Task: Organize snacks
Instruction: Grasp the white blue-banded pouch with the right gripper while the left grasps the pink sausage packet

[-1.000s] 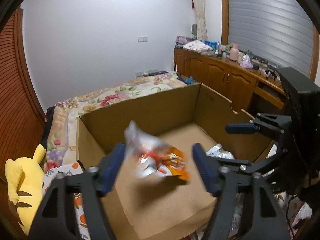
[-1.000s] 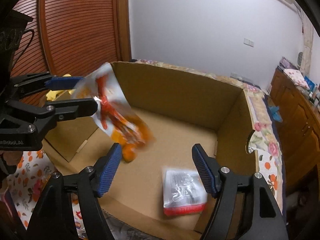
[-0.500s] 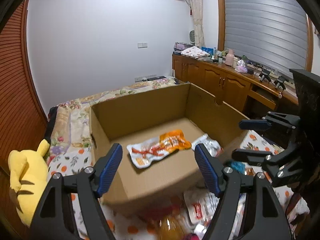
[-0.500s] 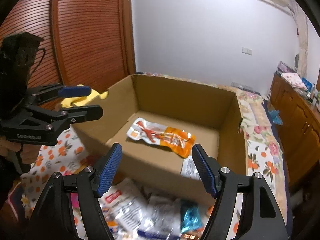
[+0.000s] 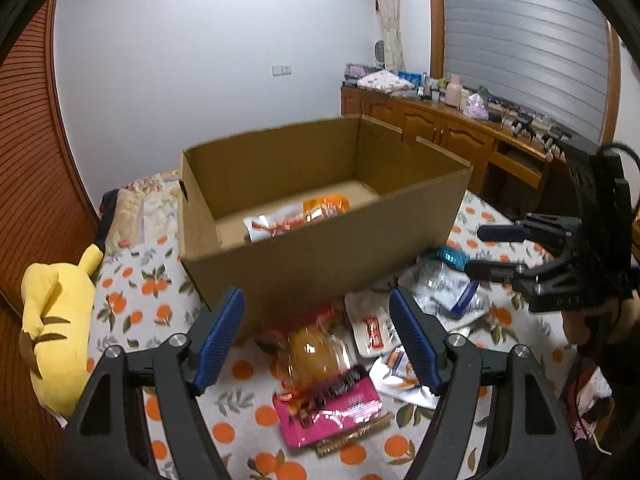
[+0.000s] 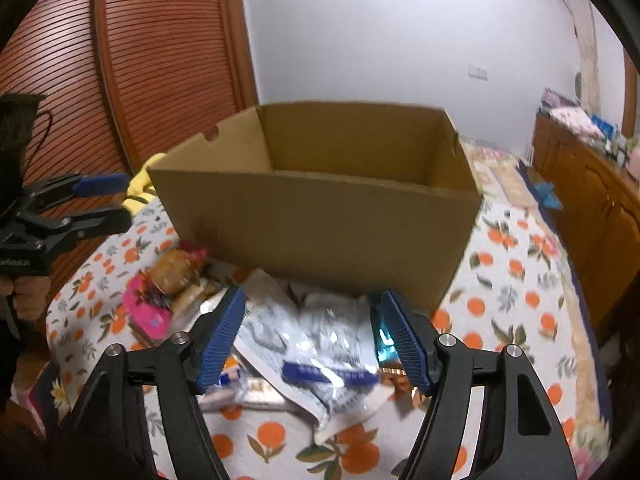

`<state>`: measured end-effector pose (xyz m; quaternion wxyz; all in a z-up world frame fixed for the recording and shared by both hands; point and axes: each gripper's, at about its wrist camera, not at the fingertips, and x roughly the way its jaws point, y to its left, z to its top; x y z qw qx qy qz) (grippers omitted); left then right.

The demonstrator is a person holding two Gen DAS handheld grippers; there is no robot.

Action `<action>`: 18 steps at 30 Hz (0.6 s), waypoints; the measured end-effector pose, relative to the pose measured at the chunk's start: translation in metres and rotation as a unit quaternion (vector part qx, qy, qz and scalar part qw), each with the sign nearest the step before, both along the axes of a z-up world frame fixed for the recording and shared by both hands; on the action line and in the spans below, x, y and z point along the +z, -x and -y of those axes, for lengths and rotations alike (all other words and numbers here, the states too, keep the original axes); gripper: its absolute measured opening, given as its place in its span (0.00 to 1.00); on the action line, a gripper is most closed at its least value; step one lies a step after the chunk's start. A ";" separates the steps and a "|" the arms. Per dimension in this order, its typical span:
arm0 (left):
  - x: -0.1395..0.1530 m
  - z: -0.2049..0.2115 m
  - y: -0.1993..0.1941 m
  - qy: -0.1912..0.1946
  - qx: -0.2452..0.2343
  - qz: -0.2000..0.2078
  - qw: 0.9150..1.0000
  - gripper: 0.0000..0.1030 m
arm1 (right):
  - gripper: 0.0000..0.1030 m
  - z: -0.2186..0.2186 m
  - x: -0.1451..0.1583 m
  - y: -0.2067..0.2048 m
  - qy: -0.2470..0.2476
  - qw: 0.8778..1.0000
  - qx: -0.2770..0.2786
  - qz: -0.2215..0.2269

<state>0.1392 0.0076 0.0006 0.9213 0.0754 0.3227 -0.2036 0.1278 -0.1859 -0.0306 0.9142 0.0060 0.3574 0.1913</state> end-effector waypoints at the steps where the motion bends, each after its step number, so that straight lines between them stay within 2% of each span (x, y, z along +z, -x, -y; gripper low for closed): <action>1: -0.005 0.001 -0.001 -0.003 0.001 -0.005 1.000 0.73 | 0.67 0.002 -0.004 0.000 -0.002 1.000 -0.002 -0.005; 4: -0.016 0.001 -0.001 -0.004 0.009 -0.016 1.000 0.73 | 0.64 0.005 -0.012 -0.002 -0.005 1.000 -0.002 -0.015; 18: -0.058 -0.009 -0.010 0.003 0.039 -0.066 0.997 0.73 | 0.64 -0.006 -0.020 0.005 -0.001 1.000 0.007 -0.019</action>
